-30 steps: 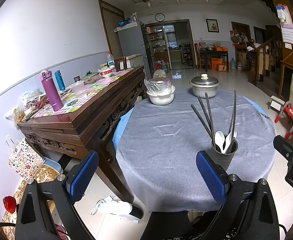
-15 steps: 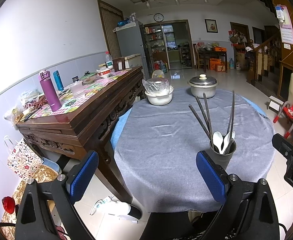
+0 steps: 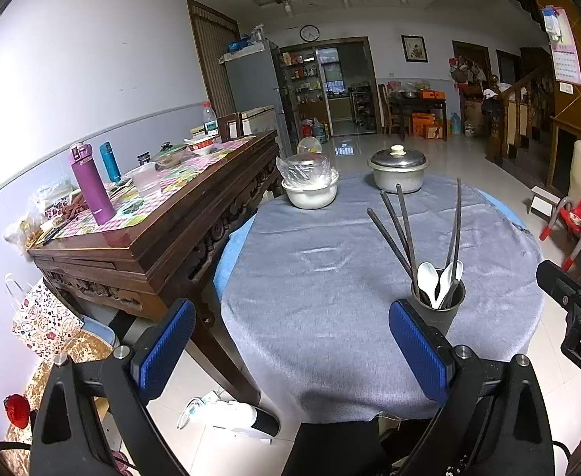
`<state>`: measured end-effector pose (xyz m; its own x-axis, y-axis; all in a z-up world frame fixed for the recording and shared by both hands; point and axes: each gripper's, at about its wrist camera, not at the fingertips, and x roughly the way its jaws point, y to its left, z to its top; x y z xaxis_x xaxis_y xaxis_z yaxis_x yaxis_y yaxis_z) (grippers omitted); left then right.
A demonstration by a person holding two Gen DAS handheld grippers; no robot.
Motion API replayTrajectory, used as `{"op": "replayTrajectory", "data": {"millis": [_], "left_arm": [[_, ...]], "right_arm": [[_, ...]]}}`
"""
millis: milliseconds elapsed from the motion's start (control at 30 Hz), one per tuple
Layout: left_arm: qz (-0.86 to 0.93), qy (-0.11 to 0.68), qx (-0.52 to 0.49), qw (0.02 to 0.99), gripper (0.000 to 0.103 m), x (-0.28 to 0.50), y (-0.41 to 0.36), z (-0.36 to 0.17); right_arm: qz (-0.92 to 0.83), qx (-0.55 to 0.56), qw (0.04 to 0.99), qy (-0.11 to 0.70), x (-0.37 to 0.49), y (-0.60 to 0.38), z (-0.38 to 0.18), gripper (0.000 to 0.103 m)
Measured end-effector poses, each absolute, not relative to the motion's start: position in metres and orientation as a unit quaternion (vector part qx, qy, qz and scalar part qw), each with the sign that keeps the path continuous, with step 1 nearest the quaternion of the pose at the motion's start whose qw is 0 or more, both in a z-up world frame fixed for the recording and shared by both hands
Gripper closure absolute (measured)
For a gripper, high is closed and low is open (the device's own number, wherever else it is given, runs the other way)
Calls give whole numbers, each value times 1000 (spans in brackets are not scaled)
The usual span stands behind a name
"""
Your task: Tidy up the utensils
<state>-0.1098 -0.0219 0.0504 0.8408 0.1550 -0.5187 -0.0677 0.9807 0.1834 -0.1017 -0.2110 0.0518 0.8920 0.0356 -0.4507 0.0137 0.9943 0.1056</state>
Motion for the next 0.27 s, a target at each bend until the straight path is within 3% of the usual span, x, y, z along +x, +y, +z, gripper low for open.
{"op": "replayTrajectory", "data": {"millis": [267], "left_arm": [[54,285,70,954,5,-85,-17,44]], "right_arm": [[-2,64,969,239,-78,-227,49,23]]}}
